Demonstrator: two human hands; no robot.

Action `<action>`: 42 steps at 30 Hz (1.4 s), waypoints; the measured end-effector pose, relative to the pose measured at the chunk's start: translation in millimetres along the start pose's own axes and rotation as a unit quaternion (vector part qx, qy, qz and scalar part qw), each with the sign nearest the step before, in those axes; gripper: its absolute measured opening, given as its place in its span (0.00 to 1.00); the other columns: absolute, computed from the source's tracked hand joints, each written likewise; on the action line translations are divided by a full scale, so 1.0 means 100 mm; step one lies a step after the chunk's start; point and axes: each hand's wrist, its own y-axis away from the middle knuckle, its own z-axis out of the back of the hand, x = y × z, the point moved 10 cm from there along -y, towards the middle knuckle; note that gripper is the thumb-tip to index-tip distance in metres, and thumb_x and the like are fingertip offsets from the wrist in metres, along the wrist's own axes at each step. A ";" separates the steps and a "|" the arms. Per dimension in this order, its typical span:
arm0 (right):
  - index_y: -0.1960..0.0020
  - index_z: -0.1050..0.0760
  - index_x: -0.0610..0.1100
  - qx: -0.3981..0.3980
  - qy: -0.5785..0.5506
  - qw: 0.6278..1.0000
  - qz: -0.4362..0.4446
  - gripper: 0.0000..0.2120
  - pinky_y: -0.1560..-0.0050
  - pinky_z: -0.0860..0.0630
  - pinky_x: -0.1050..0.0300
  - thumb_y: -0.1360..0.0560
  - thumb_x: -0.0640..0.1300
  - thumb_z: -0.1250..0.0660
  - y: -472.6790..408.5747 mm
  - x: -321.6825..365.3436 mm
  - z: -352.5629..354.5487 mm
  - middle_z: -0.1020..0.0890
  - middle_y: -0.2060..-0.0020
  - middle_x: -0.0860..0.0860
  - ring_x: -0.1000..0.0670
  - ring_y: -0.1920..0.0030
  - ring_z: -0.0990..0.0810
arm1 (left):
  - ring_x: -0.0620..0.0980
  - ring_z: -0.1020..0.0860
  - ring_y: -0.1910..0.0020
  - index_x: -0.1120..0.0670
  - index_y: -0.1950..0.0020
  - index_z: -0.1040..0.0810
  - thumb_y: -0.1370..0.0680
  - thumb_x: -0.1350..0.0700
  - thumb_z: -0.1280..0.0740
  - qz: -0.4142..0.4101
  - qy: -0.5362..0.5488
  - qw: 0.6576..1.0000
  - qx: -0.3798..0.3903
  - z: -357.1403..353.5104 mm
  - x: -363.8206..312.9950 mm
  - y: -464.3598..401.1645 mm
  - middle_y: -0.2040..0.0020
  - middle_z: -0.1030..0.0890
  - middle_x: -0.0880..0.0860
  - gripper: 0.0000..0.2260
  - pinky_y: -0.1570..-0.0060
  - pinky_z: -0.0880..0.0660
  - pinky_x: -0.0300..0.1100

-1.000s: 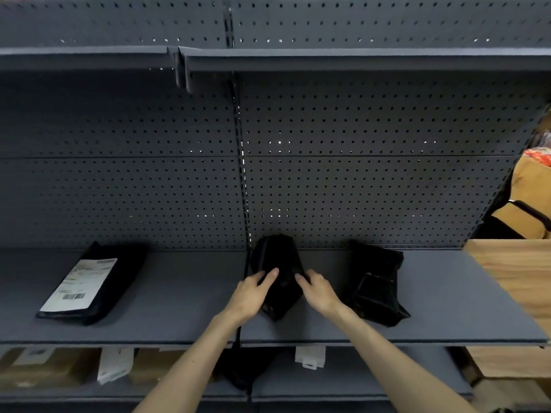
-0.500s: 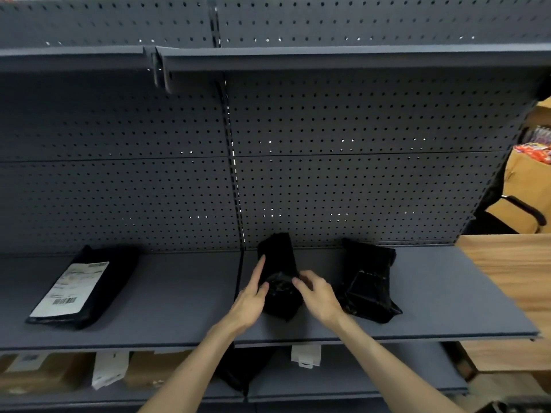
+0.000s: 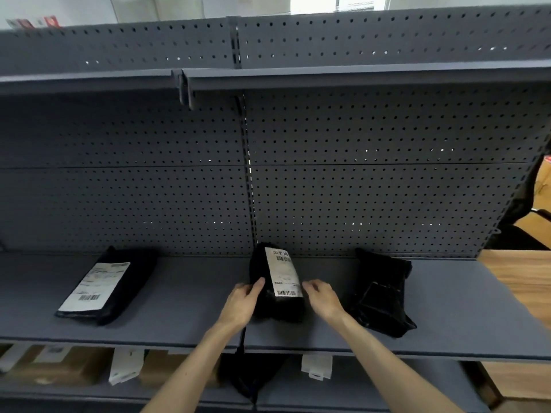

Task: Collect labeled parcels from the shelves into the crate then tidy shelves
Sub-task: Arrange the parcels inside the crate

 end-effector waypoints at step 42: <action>0.26 0.36 0.42 -0.004 -0.031 0.999 0.026 0.30 0.47 0.32 0.64 0.24 0.47 0.29 0.00 0.13 0.52 0.21 0.40 0.49 0.54 0.45 0.24 | 0.51 0.21 0.50 0.57 0.25 0.37 0.23 0.41 0.29 0.050 0.026 0.997 -0.048 -0.27 -0.11 -0.03 0.39 0.21 0.56 0.34 0.51 0.19 0.46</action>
